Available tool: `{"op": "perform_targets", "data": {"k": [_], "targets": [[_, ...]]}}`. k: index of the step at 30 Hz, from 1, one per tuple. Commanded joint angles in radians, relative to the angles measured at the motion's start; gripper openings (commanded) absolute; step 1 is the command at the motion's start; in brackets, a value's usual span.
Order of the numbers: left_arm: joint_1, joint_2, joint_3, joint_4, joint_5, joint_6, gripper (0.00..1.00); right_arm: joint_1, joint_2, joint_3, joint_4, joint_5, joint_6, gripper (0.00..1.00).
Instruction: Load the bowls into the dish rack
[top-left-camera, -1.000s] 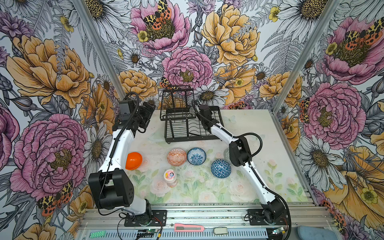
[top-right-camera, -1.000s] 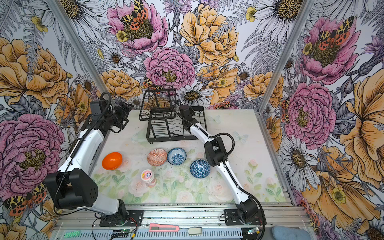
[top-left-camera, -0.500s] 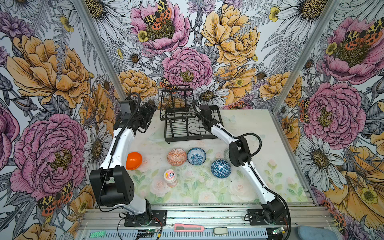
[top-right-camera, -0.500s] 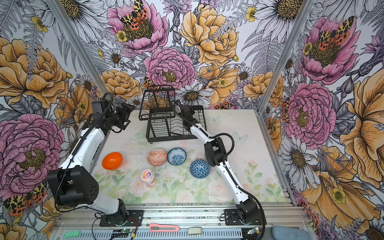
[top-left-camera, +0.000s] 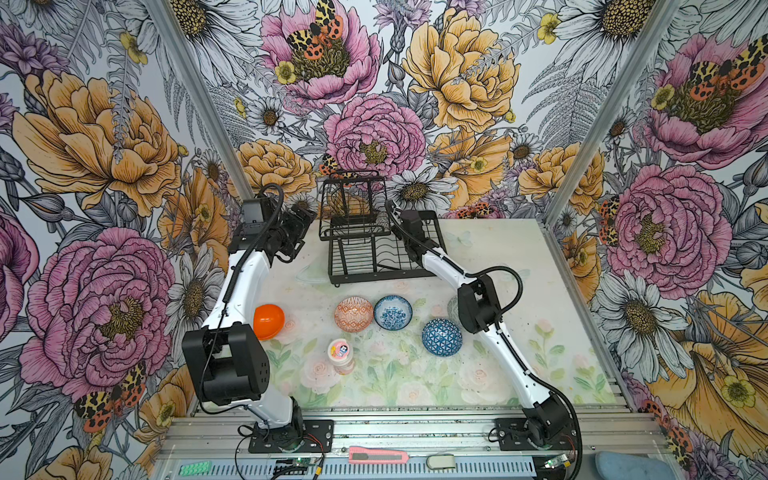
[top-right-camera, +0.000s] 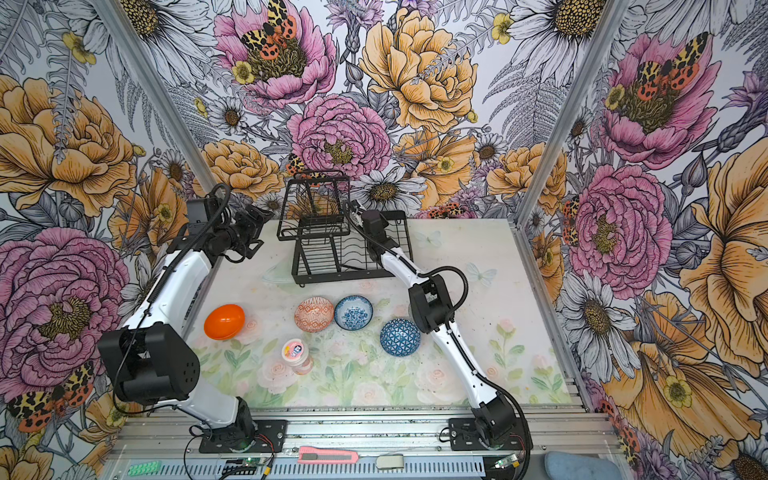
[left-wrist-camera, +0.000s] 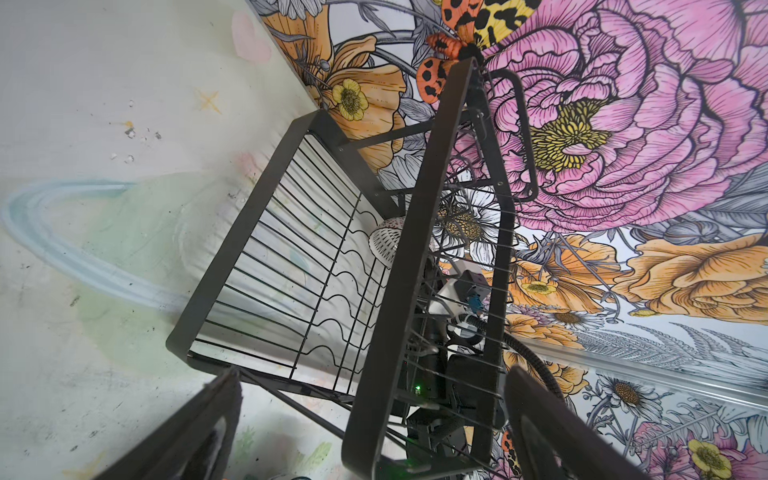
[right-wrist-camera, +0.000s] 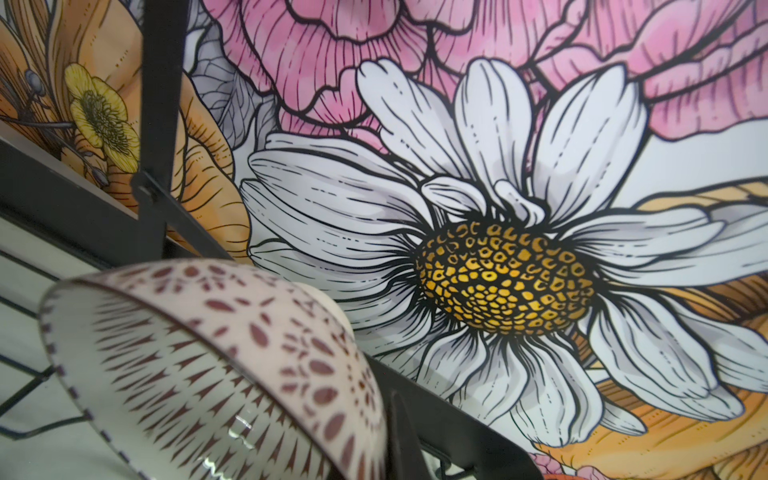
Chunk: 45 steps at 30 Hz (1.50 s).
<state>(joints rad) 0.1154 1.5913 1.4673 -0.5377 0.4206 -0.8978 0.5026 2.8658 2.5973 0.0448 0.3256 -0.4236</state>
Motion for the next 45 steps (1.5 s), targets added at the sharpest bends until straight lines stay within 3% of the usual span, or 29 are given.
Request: {"op": "perform_targets", "data": {"k": [1, 20, 45], "targets": [[-0.007, 0.003, 0.04, -0.016, 0.025, 0.033, 0.99, 0.003, 0.053, 0.044, 0.058, 0.011, -0.056, 0.0], [-0.036, 0.047, 0.096, -0.066, 0.046, 0.065, 0.99, 0.011, 0.09, 0.055, 0.021, -0.15, -0.231, 0.0], [-0.043, 0.087, 0.106, -0.079, 0.056, 0.066, 0.99, 0.011, 0.087, 0.057, -0.035, -0.289, -0.292, 0.0]]}}
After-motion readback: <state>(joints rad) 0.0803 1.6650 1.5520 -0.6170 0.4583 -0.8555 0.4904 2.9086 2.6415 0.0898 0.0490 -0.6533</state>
